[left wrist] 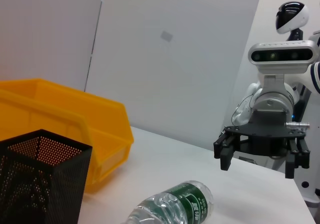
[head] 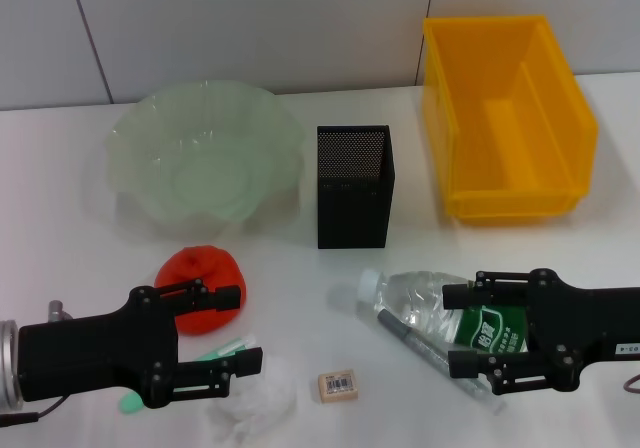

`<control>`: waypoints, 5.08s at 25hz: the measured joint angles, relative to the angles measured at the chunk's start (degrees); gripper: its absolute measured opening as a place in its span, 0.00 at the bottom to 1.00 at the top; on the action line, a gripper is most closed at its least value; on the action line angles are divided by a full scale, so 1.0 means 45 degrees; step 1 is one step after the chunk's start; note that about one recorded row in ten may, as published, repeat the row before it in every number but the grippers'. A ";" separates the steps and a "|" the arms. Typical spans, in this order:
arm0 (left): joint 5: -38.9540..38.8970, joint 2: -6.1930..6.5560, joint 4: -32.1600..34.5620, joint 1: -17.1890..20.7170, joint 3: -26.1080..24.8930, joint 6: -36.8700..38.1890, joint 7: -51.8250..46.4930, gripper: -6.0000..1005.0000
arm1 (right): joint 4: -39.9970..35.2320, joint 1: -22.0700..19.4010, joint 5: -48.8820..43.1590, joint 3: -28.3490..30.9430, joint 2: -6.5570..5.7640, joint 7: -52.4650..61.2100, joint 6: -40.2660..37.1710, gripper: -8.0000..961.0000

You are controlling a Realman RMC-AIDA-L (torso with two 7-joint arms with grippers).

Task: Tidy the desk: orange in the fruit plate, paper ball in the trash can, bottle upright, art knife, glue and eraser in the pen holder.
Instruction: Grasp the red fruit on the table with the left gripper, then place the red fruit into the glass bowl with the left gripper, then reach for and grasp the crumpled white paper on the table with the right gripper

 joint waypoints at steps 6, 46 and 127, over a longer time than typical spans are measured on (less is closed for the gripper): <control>0.0002 0.0000 0.0012 0.0012 0.0014 0.0029 -0.0058 0.78 | 0.0000 -0.0012 -0.0013 0.0052 0.0000 0.0000 -0.0001 0.80; -0.0276 -0.0864 -0.2894 -0.0586 -0.2524 -0.5936 0.3554 0.57 | -0.0065 -0.0157 -0.0056 0.0098 0.0159 -0.0040 0.0514 0.80; -0.5631 -0.0719 -0.4387 0.1682 -0.3215 -0.3703 0.7723 0.83 | 1.0272 0.6781 -0.5148 -0.8088 0.0352 1.4098 -0.1442 0.79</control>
